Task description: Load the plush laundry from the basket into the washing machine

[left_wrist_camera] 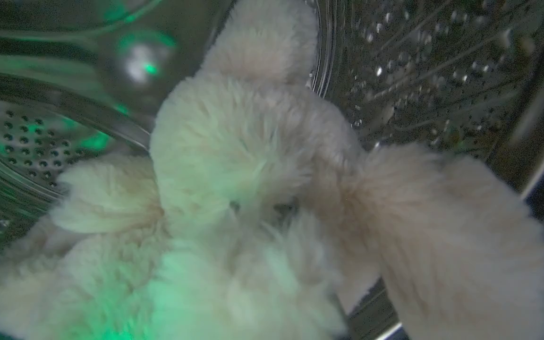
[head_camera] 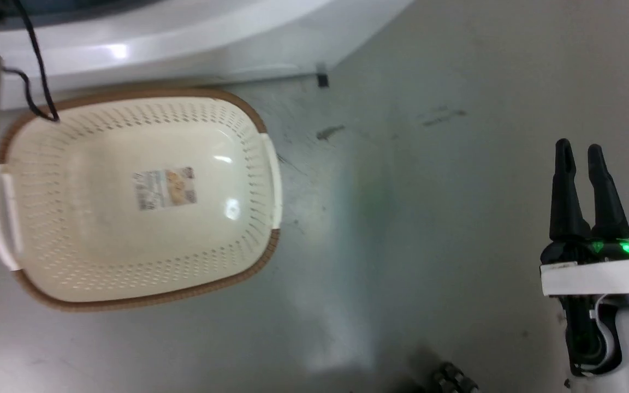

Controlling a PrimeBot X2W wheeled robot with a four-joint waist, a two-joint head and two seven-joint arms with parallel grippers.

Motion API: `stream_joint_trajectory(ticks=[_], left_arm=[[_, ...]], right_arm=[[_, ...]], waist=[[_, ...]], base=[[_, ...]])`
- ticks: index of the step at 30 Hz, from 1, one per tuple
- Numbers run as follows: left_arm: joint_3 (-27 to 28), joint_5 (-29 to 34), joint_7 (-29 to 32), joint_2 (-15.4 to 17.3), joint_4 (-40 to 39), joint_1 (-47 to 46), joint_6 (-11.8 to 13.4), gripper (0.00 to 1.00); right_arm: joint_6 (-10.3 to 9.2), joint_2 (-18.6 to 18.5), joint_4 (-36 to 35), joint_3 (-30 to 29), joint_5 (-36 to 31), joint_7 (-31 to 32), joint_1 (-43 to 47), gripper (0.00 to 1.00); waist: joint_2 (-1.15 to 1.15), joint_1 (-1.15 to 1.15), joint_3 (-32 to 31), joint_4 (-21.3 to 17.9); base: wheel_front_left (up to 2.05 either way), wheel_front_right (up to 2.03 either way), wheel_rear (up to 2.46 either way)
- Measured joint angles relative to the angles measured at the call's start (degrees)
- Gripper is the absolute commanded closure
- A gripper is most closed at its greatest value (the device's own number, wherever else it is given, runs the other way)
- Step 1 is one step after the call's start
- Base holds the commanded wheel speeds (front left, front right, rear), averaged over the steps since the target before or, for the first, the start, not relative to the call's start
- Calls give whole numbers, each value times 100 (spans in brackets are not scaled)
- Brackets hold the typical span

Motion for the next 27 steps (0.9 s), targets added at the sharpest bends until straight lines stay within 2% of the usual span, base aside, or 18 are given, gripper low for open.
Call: stream_joint_trajectory(ticks=[4,8,17,18,19,27], left_arm=[[-43,76,301,78,592,-539,-130,100],[120,14,455,152,1078,-1086,-123,100],[131,-126,326,124,1803,-1229,-52,100],[127,-138,279,108,1862,-1235,-27,56],[121,-149,221,86,1919,-1237,-2,0],[70,-325,-516,-141,2249,-1098,38,0]], right_arm=[[0,55,42,37,51,-1,-104,0],[0,97,43,100,93,0,-148,0],[0,130,59,199,124,-1,-165,0],[0,130,59,191,123,0,-170,0],[0,130,59,175,121,-1,-172,0],[0,36,21,-112,-22,0,-199,0]], waist=[[0,0,226,-209],[0,0,407,-360],[0,-1,503,-462],[0,-1,491,-455],[0,-1,475,-442],[0,-1,169,-235]], base=[[0,0,0],[0,0,0],[0,0,0],[0,0,0],[0,0,0],[0,0,0]])
